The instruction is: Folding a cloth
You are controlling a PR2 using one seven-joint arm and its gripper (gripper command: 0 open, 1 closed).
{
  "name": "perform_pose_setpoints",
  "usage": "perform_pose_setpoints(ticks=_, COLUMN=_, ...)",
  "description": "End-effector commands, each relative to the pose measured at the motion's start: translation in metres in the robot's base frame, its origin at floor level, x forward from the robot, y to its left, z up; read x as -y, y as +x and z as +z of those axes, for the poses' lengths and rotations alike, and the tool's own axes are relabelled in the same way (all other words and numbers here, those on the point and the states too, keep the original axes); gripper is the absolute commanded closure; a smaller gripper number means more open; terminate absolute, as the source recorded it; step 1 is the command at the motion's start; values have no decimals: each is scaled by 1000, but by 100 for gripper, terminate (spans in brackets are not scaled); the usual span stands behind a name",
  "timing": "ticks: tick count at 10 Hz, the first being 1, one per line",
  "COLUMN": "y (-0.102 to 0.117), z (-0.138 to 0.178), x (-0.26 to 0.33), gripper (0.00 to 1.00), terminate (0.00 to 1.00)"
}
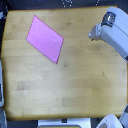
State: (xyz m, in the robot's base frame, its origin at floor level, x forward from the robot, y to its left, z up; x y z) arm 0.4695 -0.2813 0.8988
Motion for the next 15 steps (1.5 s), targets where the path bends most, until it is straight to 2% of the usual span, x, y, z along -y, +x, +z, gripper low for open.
perform_pose_setpoints(ticks=1, y=2, z=0, x=-2, gripper=0, terminate=0)
perform_pose_setpoints(ticks=4, y=10, z=-6, x=-34, gripper=0, terminate=0)
perform_pose_setpoints(ticks=6, y=14, z=-14, x=-91, gripper=0, terminate=0)
perform_pose_setpoints(ticks=9, y=8, z=-22, x=-172, gripper=0, terminate=0)
perform_pose_setpoints(ticks=12, y=-14, z=-42, x=-223, gripper=0, terminate=0)
perform_pose_setpoints(ticks=15, y=-3, z=-68, x=-270, gripper=0, terminate=0)
